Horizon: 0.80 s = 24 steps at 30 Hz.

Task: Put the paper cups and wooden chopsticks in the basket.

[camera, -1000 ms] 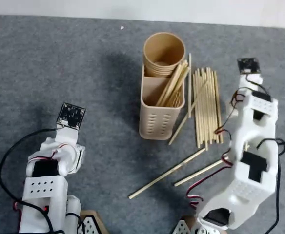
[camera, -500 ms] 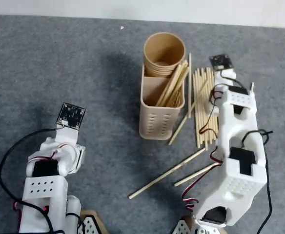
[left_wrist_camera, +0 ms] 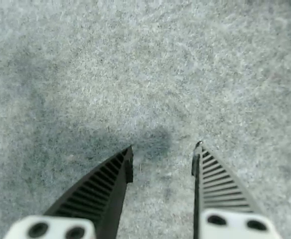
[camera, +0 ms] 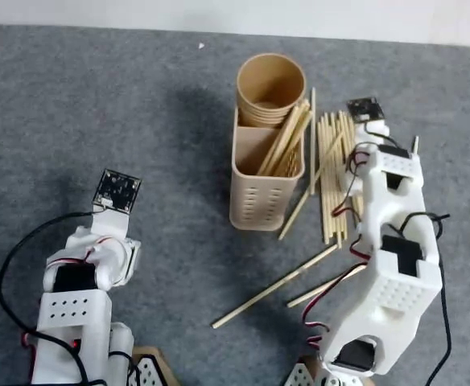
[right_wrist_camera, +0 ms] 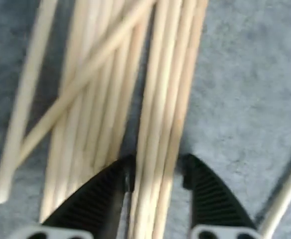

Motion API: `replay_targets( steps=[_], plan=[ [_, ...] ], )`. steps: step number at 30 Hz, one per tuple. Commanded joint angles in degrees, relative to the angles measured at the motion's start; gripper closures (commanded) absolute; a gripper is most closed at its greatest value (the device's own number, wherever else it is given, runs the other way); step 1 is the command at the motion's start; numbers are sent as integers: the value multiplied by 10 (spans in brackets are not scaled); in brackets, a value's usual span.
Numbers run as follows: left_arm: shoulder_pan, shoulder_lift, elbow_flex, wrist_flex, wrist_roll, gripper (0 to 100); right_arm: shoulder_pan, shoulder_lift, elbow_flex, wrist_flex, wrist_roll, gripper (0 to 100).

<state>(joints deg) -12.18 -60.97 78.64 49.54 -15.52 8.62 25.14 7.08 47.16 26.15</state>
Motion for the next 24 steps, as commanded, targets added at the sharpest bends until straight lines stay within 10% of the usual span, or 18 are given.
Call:
replay_targets(
  steps=[1, 24],
  plan=[
    [7, -7, -1, -9, -4, 797, 25, 6, -11, 7, -17, 870],
    [7, -7, 0, -9, -4, 797, 43, -105, -9, 8, -15, 820]
  ],
)
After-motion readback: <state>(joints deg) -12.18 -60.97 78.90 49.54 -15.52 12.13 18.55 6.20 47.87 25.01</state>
